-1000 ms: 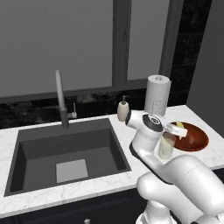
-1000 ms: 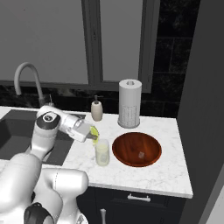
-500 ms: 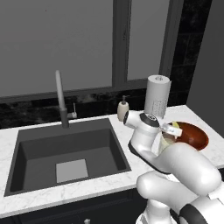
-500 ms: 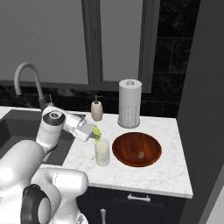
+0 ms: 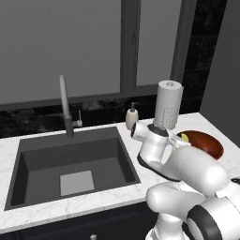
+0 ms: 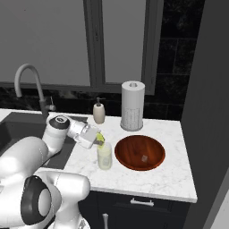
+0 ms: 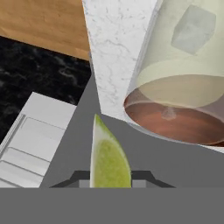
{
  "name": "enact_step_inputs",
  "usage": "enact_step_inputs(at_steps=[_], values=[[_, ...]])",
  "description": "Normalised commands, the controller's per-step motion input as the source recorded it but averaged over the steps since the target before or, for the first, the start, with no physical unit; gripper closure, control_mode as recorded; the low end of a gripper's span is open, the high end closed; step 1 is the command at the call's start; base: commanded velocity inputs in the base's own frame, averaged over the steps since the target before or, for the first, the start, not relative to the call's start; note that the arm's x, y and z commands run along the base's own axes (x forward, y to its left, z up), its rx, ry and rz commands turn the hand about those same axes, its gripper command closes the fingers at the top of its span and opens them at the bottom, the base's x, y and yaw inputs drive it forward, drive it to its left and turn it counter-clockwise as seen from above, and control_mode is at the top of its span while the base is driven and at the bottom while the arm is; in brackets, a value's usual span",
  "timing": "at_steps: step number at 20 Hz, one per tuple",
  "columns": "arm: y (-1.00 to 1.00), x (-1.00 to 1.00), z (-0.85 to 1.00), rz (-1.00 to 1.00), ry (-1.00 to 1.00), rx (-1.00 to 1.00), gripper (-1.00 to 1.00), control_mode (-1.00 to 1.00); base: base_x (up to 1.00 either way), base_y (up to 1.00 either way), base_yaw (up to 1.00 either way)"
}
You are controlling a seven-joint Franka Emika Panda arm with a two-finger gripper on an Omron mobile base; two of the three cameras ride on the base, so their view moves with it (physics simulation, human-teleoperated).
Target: Grab a lemon wedge from the fridge and one ice cube from the ice bowl, and put them in the glass of lemonade.
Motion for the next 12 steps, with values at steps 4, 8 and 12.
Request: enact_step_inputs(at_steps=[4, 8, 12], values=[[-0.07, 0.06, 0.00, 0.00, 0.00, 0.00, 1.00, -1.00, 0.00, 0.00, 0.00], [-0.12, 0.13, 0.00, 0.00, 0.00, 0.00, 1.00, -1.00, 0.00, 0.00, 0.00], [-0.14, 0.19, 0.00, 0.00, 0.00, 0.00, 1.00, -1.00, 0.00, 0.00, 0.00]])
